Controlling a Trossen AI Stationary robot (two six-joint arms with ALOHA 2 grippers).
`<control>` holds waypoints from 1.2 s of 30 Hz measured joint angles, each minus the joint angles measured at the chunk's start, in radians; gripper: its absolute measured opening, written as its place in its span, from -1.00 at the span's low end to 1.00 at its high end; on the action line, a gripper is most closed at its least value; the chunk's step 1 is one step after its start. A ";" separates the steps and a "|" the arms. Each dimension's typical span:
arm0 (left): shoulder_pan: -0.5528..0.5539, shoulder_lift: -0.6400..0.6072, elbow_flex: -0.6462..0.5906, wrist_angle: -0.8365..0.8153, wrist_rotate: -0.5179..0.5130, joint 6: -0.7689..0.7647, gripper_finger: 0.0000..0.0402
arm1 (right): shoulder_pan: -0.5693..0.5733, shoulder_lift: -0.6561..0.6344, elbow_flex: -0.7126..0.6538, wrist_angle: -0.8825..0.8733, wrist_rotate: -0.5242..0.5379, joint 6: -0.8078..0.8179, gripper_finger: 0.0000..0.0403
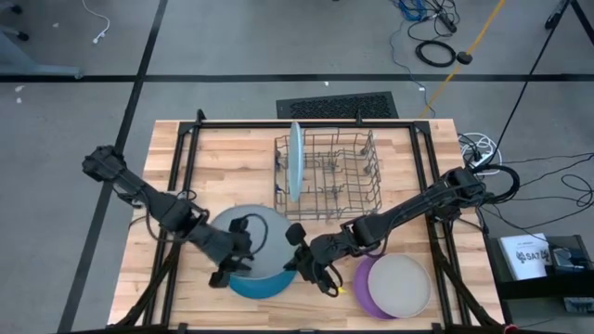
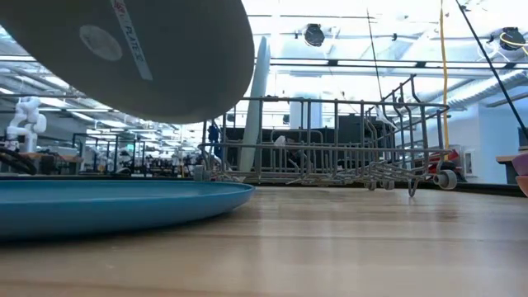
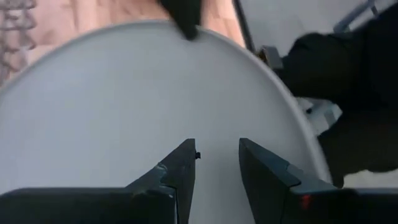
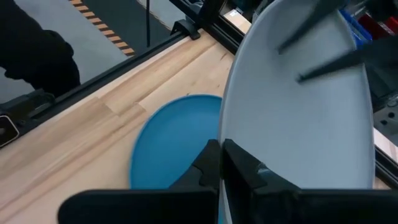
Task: Sort dishes
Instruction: Put the gray plate into the dish rack
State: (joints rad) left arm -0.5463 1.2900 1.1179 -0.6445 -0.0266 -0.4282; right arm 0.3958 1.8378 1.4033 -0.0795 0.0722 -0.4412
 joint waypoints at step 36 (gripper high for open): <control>0.065 -0.191 -0.001 -0.027 -0.035 0.094 -0.39 | -0.007 0.002 0.000 -0.061 0.003 0.116 -1.00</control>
State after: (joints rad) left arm -0.4810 1.0990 1.1172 -0.6717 -0.0619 -0.3337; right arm 0.3885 1.8397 1.4033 -0.1410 0.0757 -0.3256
